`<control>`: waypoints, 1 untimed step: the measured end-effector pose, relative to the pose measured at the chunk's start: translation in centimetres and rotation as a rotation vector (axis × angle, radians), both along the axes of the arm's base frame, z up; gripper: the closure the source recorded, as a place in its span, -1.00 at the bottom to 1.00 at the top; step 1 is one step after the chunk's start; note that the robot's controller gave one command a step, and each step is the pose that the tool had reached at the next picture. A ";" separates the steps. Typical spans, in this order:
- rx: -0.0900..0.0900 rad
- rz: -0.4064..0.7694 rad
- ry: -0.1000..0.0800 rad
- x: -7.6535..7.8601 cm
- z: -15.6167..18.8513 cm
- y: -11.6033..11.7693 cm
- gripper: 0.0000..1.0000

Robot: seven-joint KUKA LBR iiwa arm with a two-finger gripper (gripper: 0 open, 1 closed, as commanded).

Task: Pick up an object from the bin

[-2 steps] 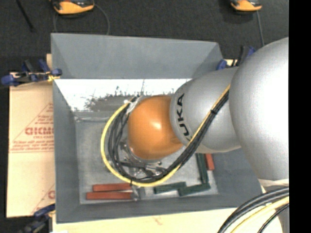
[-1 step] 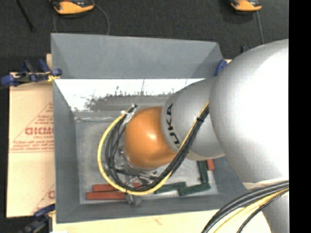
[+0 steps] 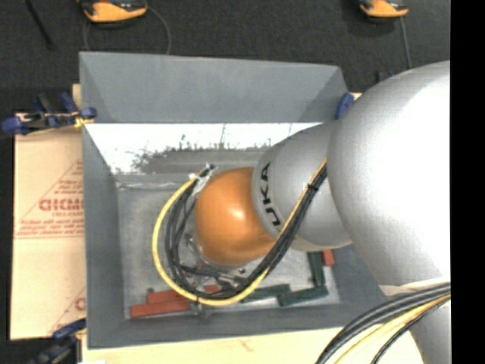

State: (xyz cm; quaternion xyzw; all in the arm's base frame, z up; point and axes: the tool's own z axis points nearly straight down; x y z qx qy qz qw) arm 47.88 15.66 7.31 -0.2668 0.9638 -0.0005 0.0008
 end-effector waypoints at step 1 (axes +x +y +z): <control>0.002 0.061 -0.011 4.3 16.0 -2.2 1.00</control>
Offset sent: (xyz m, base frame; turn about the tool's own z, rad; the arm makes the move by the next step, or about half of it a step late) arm 0.0395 -0.0208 0.1551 -0.0647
